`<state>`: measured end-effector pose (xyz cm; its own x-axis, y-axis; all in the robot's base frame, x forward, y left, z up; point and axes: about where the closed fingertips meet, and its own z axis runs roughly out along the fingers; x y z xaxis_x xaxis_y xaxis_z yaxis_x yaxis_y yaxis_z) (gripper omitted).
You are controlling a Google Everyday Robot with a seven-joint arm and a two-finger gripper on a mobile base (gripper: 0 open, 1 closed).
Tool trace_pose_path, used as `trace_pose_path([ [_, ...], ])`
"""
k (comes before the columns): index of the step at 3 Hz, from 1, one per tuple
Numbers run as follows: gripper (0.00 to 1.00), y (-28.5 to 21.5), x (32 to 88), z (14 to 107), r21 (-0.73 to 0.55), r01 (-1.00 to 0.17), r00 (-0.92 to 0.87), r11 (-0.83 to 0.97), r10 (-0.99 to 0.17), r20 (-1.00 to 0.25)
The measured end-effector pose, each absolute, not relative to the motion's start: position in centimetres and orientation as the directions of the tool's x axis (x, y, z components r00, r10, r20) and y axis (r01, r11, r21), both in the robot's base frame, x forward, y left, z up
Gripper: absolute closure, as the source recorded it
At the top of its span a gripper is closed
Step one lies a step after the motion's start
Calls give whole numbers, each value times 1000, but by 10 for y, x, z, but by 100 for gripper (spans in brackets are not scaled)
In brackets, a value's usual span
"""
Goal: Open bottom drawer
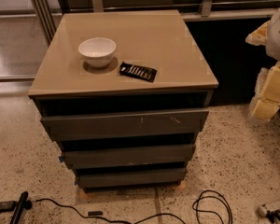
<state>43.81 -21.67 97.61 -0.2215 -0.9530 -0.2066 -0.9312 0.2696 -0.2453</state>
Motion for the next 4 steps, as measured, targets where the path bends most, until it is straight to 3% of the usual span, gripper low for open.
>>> trace_pose_path([
  [2,0,-208,431,968,-237,-940,-197,247,-956,-217],
  [4,0,-183,407,910,-169,-973,-102,159,-947,-305],
])
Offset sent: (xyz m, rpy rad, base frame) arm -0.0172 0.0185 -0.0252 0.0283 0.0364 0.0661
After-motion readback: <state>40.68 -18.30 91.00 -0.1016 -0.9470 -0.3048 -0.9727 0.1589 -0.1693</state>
